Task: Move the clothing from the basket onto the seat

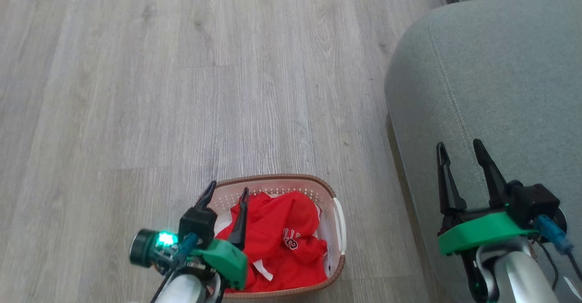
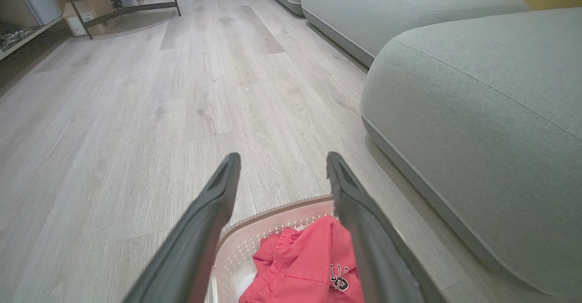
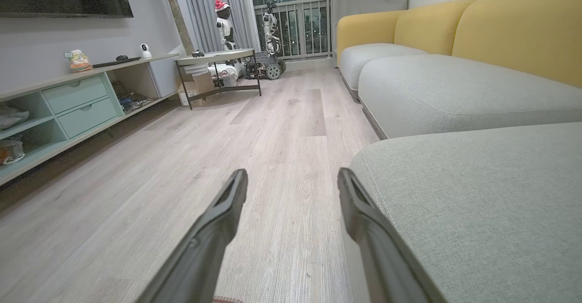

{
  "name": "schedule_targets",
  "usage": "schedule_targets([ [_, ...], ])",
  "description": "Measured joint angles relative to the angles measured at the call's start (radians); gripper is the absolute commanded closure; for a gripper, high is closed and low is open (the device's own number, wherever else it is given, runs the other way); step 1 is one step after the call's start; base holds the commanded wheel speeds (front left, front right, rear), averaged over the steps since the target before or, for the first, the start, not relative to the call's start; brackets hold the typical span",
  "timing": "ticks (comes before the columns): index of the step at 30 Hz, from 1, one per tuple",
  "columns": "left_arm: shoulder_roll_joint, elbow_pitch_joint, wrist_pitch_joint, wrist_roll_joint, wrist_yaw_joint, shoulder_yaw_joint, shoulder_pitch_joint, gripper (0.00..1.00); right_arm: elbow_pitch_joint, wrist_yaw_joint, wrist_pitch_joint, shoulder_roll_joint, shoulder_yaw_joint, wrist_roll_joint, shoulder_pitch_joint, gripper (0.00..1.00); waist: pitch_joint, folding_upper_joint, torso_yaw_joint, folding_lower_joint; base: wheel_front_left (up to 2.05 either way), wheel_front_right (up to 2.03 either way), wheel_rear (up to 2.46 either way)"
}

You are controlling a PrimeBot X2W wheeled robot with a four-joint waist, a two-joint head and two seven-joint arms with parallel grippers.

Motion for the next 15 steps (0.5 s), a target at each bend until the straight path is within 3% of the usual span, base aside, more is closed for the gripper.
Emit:
schedule_targets([
  [15, 0.003, -0.156, -0.008, -0.037, 0.048, 0.125, 0.132, 0.0, 0.009, 0.0, 0.0, 0.0, 0.004, -0.018, 0.021, 0.0, -0.06, 0.0, 0.02, 0.0, 0.0, 0.0, 0.0],
])
